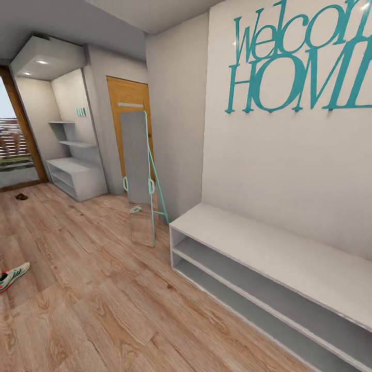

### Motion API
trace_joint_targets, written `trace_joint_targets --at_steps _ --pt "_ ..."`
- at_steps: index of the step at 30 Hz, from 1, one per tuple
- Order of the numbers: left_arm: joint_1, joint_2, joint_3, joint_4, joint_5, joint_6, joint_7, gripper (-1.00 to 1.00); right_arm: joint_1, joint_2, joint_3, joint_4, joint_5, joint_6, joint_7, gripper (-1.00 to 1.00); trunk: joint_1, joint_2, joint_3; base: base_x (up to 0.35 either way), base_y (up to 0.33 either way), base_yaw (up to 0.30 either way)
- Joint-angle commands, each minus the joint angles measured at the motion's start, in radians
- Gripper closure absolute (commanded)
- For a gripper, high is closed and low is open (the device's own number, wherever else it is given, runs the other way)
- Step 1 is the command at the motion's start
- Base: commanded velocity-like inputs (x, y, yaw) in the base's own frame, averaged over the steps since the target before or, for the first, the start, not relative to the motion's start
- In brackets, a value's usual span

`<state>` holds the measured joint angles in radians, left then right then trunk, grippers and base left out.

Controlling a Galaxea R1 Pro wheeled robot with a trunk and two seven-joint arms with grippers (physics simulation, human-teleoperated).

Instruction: Pick up the two gym shoes and the two sandals from the corridor floor and place them onto the hallstand (shoe rack) in the corridor, making sure they are on the rack and not on the floor. Arrange them so the two gym shoes are next to each other and the two sandals are next to each other.

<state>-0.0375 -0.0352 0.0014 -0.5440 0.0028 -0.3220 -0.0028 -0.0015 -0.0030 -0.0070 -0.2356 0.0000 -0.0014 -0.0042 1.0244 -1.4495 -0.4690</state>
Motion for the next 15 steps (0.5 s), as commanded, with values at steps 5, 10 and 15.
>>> trace_joint_targets --at_steps 5,10,15 --pt "-0.001 0.0 0.0 0.001 0.0 -0.003 0.0 -1.0 0.0 0.0 -0.001 -0.001 0.0 0.0 0.0 -1.0 0.001 0.0 -0.001 0.339 0.0 0.294" --pt "-0.001 0.0 0.0 0.001 0.0 -0.003 0.0 -1.0 0.0 0.0 -0.001 -0.001 0.0 0.0 0.0 -1.0 0.001 0.0 -0.001 0.344 0.0 0.294" --pt "-0.001 0.0 0.0 0.001 0.0 -0.003 0.0 -1.0 0.0 0.0 -0.001 -0.001 0.0 0.0 0.0 -1.0 0.001 0.0 -0.001 0.345 0.0 0.294"
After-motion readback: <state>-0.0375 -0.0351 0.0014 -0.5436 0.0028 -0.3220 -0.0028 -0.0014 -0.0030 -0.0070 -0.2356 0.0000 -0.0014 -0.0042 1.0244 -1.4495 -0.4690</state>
